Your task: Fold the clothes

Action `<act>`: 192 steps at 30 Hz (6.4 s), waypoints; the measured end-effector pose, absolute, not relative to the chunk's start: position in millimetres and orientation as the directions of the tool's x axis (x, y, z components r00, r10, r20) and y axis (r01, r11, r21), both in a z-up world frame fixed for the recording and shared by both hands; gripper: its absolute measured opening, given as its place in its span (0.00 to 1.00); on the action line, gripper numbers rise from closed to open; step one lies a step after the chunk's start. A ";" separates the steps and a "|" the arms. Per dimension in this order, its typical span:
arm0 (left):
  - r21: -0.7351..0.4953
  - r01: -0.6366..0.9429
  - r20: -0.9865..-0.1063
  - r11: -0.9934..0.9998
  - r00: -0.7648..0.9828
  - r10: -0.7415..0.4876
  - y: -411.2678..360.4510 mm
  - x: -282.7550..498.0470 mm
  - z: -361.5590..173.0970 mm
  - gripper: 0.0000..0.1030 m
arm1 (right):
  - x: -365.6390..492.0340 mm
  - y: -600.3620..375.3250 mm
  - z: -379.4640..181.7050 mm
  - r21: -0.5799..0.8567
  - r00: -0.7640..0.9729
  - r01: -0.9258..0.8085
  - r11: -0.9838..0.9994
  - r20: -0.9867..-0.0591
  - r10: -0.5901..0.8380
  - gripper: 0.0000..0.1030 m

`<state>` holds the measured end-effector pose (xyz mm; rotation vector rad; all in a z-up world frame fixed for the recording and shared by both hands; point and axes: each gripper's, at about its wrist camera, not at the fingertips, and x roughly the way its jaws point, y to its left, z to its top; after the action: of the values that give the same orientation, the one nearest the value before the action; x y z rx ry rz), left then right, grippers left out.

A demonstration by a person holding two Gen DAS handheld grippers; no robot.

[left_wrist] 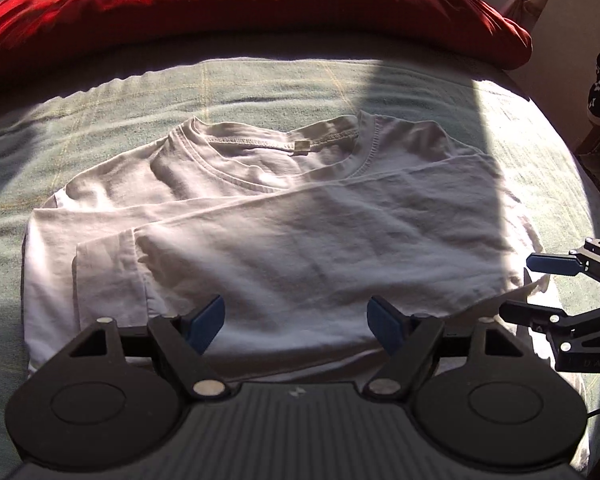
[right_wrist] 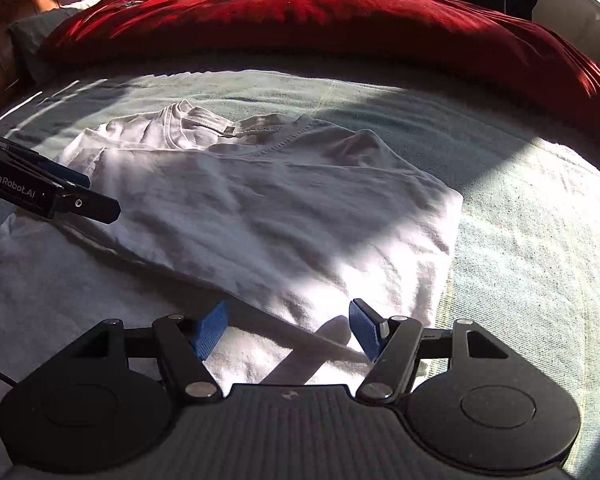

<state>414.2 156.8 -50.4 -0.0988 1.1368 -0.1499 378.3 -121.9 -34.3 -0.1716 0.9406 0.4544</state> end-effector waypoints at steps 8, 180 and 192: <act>-0.211 0.044 -0.846 0.977 0.492 -0.205 187.2 391.9 -31.1 0.74 | 379.7 -104.9 -28.8 0.044 0.508 -0.464 0.885 -0.805 0.306 0.69; 0.236 0.541 -0.787 0.807 0.594 -0.168 172.3 114.4 -0.5 0.54 | 189.3 -78.5 -1.3 -0.076 0.291 -0.679 0.730 -0.941 0.172 0.78; 0.100 0.098 -0.789 0.990 0.614 0.019 201.7 143.1 -15.5 0.54 | 223.2 -96.7 -14.8 -0.079 0.308 -0.725 0.684 -0.925 0.220 0.78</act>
<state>143.1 201.7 -15.5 0.1384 0.9098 -0.0458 223.2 -96.7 -14.8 -0.5469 1.0878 0.6673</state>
